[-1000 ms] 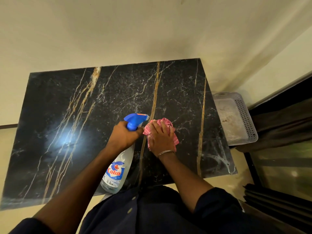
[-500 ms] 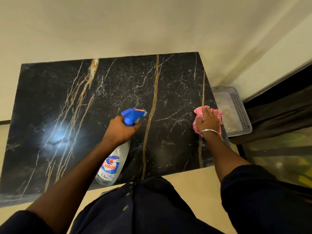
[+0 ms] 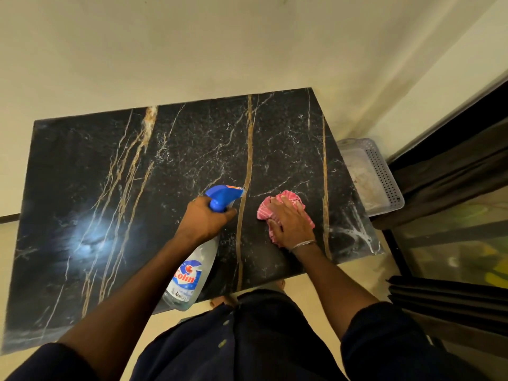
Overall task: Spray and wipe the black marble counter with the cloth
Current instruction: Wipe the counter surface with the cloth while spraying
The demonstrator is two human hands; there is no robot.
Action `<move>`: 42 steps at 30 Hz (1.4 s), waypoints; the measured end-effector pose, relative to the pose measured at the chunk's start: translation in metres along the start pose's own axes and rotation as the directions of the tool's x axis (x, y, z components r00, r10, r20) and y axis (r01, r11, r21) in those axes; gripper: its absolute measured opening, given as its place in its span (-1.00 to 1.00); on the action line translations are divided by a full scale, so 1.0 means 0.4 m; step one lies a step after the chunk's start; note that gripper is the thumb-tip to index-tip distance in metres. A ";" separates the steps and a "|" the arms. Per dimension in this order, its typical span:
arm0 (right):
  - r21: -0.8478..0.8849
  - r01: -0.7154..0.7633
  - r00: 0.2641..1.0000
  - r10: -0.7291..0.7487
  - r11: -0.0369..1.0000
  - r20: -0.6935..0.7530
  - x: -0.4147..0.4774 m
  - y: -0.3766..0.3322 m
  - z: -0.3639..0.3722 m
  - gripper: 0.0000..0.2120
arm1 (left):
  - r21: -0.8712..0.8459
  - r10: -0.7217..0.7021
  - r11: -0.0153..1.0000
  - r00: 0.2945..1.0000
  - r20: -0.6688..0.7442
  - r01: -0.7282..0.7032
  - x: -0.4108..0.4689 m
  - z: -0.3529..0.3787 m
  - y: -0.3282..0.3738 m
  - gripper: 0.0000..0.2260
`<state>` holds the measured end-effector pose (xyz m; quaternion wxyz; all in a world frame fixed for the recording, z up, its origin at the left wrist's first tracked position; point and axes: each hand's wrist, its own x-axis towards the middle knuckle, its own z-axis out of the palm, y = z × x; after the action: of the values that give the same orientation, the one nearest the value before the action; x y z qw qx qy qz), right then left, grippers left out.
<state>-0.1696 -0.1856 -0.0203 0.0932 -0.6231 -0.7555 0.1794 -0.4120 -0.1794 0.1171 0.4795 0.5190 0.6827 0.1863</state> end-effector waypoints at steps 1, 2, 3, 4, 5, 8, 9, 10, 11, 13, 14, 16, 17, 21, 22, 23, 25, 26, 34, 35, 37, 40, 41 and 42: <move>0.013 -0.044 0.999 0.044 0.999 -0.023 0.003 0.033 -0.015 -0.54 | 0.002 -0.003 1.000 1.000 0.000 0.003 0.001 -0.002 0.001 -0.82; 0.017 -0.106 0.993 0.106 0.994 -0.050 0.009 0.068 -0.030 -0.53 | 0.006 -0.002 1.000 1.000 -0.004 0.002 0.001 -0.003 0.000 -0.81; 0.007 -0.171 0.983 0.171 0.985 -0.069 0.016 0.107 -0.046 -0.52 | 0.012 0.002 1.000 1.000 -0.009 -0.002 0.001 -0.003 0.002 -0.80; -0.025 -0.233 0.970 0.230 0.972 -0.080 0.026 0.146 -0.060 -0.52 | 0.019 0.006 1.000 1.000 -0.017 -0.006 0.001 0.000 0.003 -0.81; -0.069 -0.291 0.954 0.285 0.954 -0.092 0.035 0.184 -0.072 -0.52 | 0.023 0.003 1.000 1.000 -0.026 -0.003 0.000 0.003 0.006 -0.82; -0.133 -0.458 0.888 0.446 0.879 -0.112 0.063 0.266 -0.102 -0.48 | 0.028 -0.023 0.999 0.999 -0.049 0.024 0.000 0.019 0.019 -0.86; -0.132 -0.486 0.873 0.476 0.864 -0.103 0.072 0.281 -0.107 -0.47 | 0.028 -0.032 0.999 0.998 -0.055 0.033 0.000 0.027 0.026 -0.87; -0.133 -0.498 0.867 0.489 0.857 -0.096 0.081 0.291 -0.111 -0.46 | 0.026 -0.040 0.999 0.997 -0.063 0.042 0.001 0.036 0.034 -0.88; -0.133 -0.500 0.866 0.491 0.856 -0.096 0.091 0.298 -0.111 -0.46 | 0.022 -0.046 0.999 0.997 -0.068 0.047 0.001 0.045 0.042 -0.90; -0.119 -0.507 0.861 0.497 0.854 -0.104 0.111 0.306 -0.112 -0.45 | 0.022 -0.043 0.999 0.996 -0.084 0.045 0.002 0.062 0.057 -0.91; -0.112 -0.507 0.861 0.498 0.855 -0.103 0.124 0.314 -0.115 -0.45 | 0.023 -0.042 0.999 0.995 -0.093 0.044 0.003 0.071 0.064 -0.91; -0.099 -0.494 0.869 0.487 0.864 -0.084 0.155 0.340 -0.123 -0.44 | 0.015 -0.049 0.999 0.994 -0.096 0.051 0.004 0.089 0.076 -0.89; -0.095 -0.481 0.877 0.476 0.872 -0.070 0.173 0.355 -0.130 -0.44 | 0.014 -0.051 0.999 0.994 -0.096 0.052 0.004 0.096 0.080 -0.89; -0.089 -0.433 0.900 0.435 0.897 0.011 0.228 0.407 -0.156 -0.44 | 0.020 -0.047 0.999 0.994 -0.096 0.050 0.008 0.136 0.109 -0.88; -0.092 -0.419 0.907 0.421 0.903 0.009 0.227 0.404 -0.158 -0.44 | 0.028 -0.042 0.999 0.994 -0.101 0.045 0.010 0.145 0.116 -0.89; -0.100 -0.402 0.915 0.403 0.910 -0.003 0.217 0.399 -0.158 -0.44 | 0.036 -0.039 0.998 0.993 -0.107 0.043 0.013 0.157 0.124 -0.89; -0.124 -0.348 0.937 0.345 0.929 -0.050 0.176 0.377 -0.148 -0.44 | 0.052 -0.028 0.998 0.991 -0.127 0.035 0.022 0.181 0.140 -0.88; -0.125 -0.319 0.947 0.313 0.939 -0.066 0.149 0.362 -0.138 -0.44 | 0.058 -0.027 0.998 0.991 -0.131 0.034 0.027 0.193 0.148 -0.88; -0.193 -0.107 0.993 0.113 0.975 0.022 -0.048 0.220 -0.050 -0.43 | 0.074 -0.030 0.997 0.996 -0.079 0.036 0.067 0.291 0.197 -0.86; -0.199 -0.059 0.996 0.071 0.978 0.053 -0.054 0.233 -0.057 -0.43 | 0.068 -0.027 0.997 0.997 -0.078 0.032 0.069 0.301 0.203 -0.86; -0.212 -0.005 0.997 0.022 0.977 0.075 -0.055 0.283 -0.083 -0.42 | 0.063 -0.018 0.998 0.999 -0.048 0.021 0.074 0.315 0.212 -0.83; -0.183 -0.117 0.993 0.119 0.976 0.003 -0.032 0.372 -0.132 -0.42 | 0.088 -0.025 0.996 0.999 -0.028 0.027 0.084 0.325 0.212 -0.76; -0.163 -0.157 0.988 0.157 0.974 -0.011 -0.018 0.397 -0.147 -0.42 | 0.098 -0.025 0.995 0.999 -0.026 0.028 0.086 0.327 0.212 -0.73; -0.148 -0.177 0.984 0.177 0.973 -0.007 -0.003 0.416 -0.160 -0.42 | 0.106 -0.019 0.994 1.000 -0.021 0.022 0.088 0.329 0.211 -0.72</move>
<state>0.0051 -0.1505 -0.0260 0.0281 -0.6926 -0.7085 0.1322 -0.2557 -0.1472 0.1024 0.4462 0.5348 0.7017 0.1500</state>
